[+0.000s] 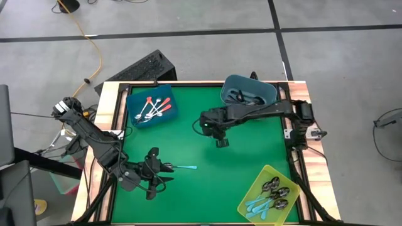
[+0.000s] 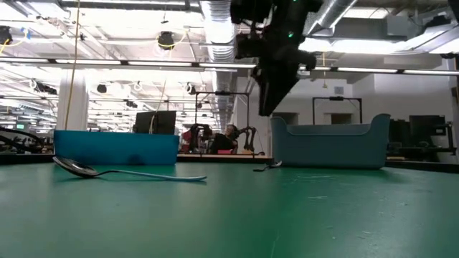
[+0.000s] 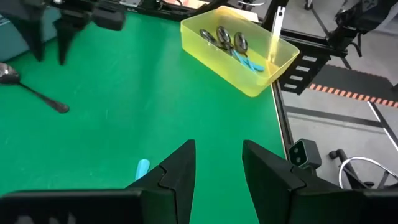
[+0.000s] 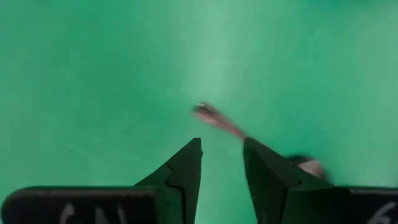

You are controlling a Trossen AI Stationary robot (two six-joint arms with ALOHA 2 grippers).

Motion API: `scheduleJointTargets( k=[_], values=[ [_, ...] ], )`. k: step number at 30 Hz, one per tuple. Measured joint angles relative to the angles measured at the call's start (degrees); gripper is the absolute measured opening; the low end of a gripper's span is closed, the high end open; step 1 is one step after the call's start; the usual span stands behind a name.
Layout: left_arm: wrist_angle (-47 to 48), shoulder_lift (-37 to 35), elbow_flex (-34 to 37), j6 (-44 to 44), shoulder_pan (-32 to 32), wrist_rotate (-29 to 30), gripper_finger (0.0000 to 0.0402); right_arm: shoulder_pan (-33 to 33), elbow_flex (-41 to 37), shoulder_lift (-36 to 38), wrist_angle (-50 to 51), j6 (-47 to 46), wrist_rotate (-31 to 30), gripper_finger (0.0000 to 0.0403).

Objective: Sort silverware by color (type)
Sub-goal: Put the black spoon into the blue bin

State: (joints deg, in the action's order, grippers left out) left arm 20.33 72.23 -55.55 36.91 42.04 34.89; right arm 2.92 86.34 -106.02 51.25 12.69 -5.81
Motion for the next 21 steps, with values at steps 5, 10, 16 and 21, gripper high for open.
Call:
scheduleJointTargets(
  k=[5, 10, 16, 21],
  values=[
    [0.0, 0.0, 0.0, 0.1, 0.0, 0.1, 0.0116, 1.1, 4.2, -4.8, 6.6, 16.6, -3.4, 0.015],
    [0.0, 0.0, 0.0, 0.1, 0.0, 0.3, 0.0116, 1.0, 4.5, -8.5, 7.1, 23.6, -8.0, 0.0197],
    [0.5, 0.0, 0.0, 0.4, 0.0, 1.2, 0.0116, 2.6, 4.4, -13.3, 6.9, 25.1, -13.4, 0.0239],
    [1.4, 0.0, 0.3, 1.1, 0.0, 1.7, 0.0116, 5.1, 4.4, -14.4, 7.2, 27.7, -12.9, 0.0232]
  ],
)
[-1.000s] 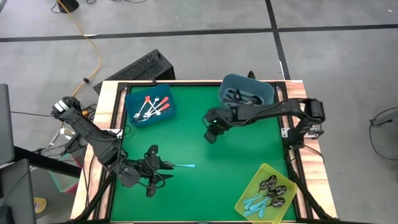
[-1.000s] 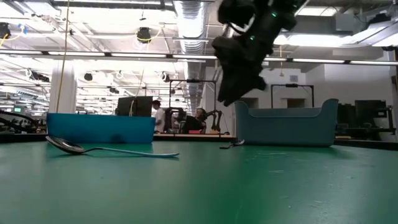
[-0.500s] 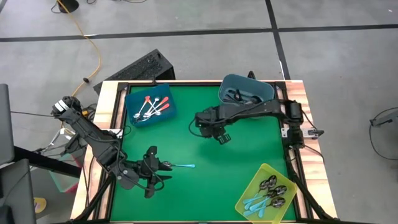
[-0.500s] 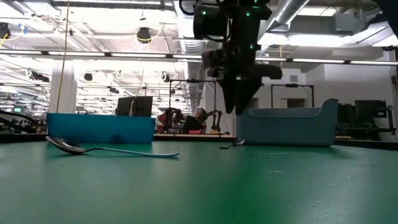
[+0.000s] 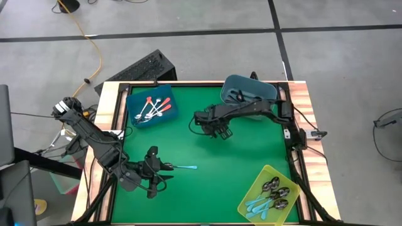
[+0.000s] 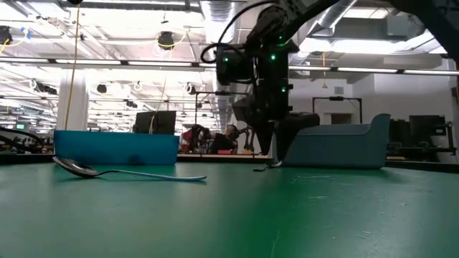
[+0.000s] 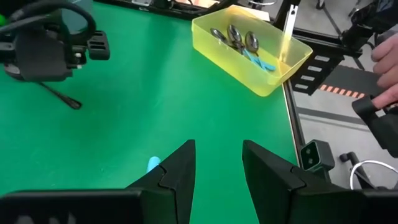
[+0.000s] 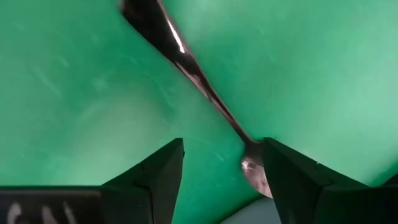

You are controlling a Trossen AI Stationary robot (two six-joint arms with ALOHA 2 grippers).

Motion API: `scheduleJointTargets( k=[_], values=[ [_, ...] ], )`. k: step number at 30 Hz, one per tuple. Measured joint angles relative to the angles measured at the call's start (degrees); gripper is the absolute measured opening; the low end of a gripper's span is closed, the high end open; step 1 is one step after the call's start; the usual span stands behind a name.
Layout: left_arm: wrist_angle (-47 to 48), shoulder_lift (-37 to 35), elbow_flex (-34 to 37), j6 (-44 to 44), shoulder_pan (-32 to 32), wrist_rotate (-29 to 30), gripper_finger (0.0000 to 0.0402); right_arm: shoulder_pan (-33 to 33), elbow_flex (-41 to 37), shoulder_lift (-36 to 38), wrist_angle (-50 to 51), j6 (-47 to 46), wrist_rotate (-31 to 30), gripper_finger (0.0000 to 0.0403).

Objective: Sort silverware by color (type)
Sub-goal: Put the black spoon into the blue bin

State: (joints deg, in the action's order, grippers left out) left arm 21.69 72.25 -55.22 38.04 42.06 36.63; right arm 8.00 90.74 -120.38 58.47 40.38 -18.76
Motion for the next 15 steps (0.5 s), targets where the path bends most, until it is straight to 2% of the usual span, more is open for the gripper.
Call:
scheduleJointTargets(
  k=[6, 11, 15],
  values=[
    [0.8, 0.0, 0.0, 0.0, 0.0, 0.8, 0.0116, 2.1, 0.0, 0.0, -0.6, 5.0, 0.9, 0.0221],
    [1.2, 0.0, 0.0, 0.0, 0.0, 0.9, 0.0116, 2.7, 0.0, 0.0, -1.0, 9.3, 5.7, 0.0221],
    [1.5, 0.0, 0.0, 0.0, 0.3, 0.9, 0.0116, 2.6, 0.0, 0.0, -3.5, 12.7, 5.7, 0.0221]
  ],
)
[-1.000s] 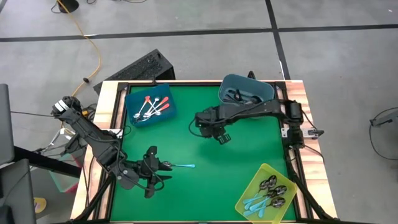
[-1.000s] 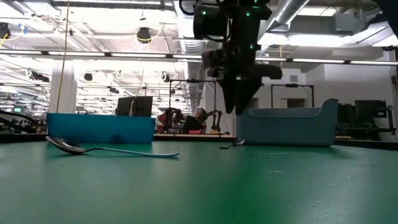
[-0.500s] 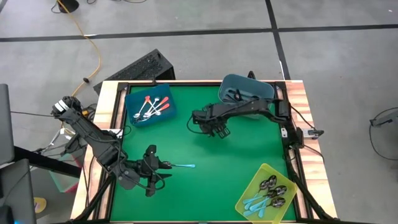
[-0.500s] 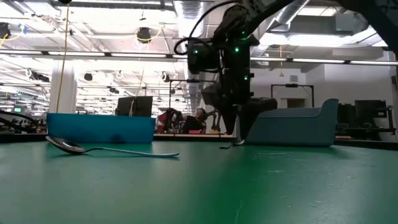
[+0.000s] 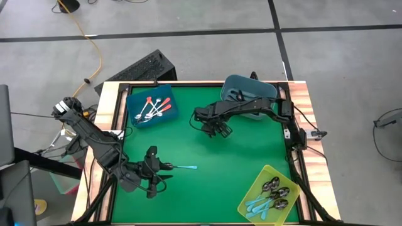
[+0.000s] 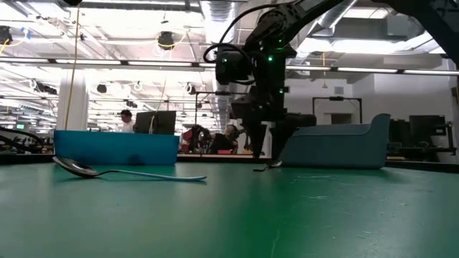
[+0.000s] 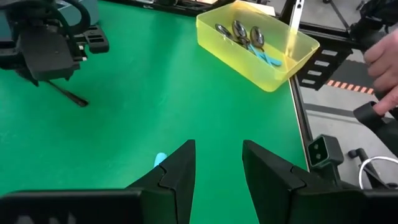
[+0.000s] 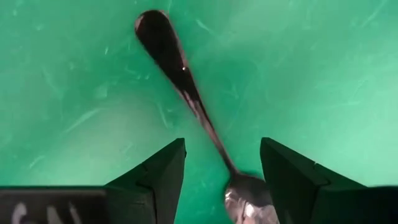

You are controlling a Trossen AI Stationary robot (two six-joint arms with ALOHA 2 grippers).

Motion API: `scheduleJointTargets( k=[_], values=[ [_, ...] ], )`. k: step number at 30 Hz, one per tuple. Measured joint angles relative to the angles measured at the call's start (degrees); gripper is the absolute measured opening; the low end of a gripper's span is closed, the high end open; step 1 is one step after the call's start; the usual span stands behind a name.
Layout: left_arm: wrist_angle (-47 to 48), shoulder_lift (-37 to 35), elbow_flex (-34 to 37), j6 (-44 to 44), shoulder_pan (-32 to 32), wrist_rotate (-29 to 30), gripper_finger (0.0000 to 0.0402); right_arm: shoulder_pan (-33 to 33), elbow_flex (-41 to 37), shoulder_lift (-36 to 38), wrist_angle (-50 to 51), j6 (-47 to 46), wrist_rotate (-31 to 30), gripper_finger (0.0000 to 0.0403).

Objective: Sort silverware by color (type)
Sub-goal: Put the black spoon into the blue bin

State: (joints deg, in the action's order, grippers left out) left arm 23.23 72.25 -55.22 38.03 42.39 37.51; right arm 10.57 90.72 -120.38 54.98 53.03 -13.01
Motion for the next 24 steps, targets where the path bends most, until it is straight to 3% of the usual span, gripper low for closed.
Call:
scheduleJointTargets(
  k=[14, 24],
  values=[
    [0.5, 0.0, 0.0, 0.7, 1.5, 2.4, 0.0116, 0.8, 0.0, -0.5, -0.7, 1.5, 3.2, 0.0188],
    [0.6, 0.0, 0.0, 1.7, 1.5, 2.2, 0.0116, 0.6, 0.1, -3.3, -1.1, 0.7, 0.7, 0.0176]
  ],
)
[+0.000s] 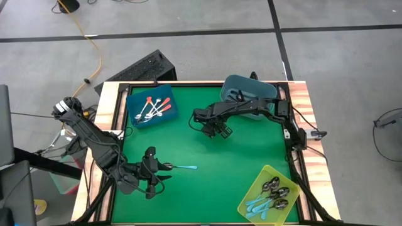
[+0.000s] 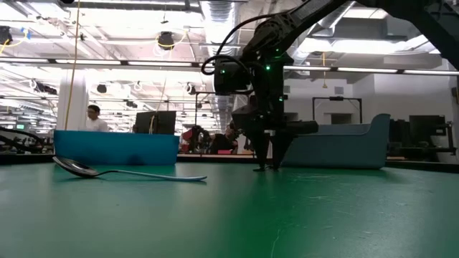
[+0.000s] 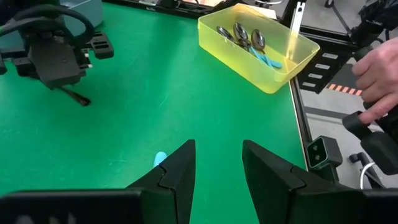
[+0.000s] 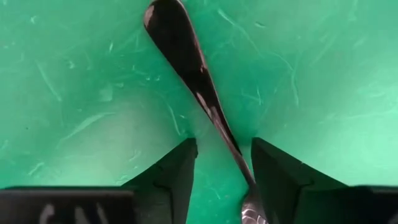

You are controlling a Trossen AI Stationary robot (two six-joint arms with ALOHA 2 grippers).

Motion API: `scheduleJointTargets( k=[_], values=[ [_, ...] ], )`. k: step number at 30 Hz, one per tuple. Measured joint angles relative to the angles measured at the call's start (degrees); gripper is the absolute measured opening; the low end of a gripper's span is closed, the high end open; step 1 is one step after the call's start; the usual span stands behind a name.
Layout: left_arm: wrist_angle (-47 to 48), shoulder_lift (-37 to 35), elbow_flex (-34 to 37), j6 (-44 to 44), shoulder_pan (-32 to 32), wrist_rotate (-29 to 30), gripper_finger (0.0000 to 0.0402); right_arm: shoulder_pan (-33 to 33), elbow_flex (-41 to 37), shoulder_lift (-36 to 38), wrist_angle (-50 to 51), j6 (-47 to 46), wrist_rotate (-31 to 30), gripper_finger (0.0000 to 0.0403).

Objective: Sort silverware by color (type)
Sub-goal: Put the black spoon into the blue bin

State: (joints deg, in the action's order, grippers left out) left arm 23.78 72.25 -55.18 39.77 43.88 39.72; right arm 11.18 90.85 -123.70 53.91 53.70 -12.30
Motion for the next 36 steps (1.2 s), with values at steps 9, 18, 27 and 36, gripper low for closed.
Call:
scheduleJointTargets(
  k=[9, 18, 27, 36],
  values=[
    [0.3, 0.0, 0.0, 0.0, 0.0, 1.5, 0.0116, -0.2, -0.1, -0.1, 0.4, -2.4, -0.7, 0.0078],
    [0.3, 0.0, 0.0, 0.0, 0.0, 1.8, 0.0116, -1.9, -0.1, -0.2, -0.9, -6.9, -1.3, 0.0007],
    [0.2, 0.0, 0.0, 0.5, 0.0, 3.0, 0.0116, -4.5, -0.1, 0.0, -4.1, -20.5, 0.0, 0.0005],
    [-0.4, 0.0, 0.0, 0.6, 0.0, 3.2, 0.0116, -5.7, 6.1, -0.2, -5.3, -39.0, 9.0, 0.0002]
  ],
)
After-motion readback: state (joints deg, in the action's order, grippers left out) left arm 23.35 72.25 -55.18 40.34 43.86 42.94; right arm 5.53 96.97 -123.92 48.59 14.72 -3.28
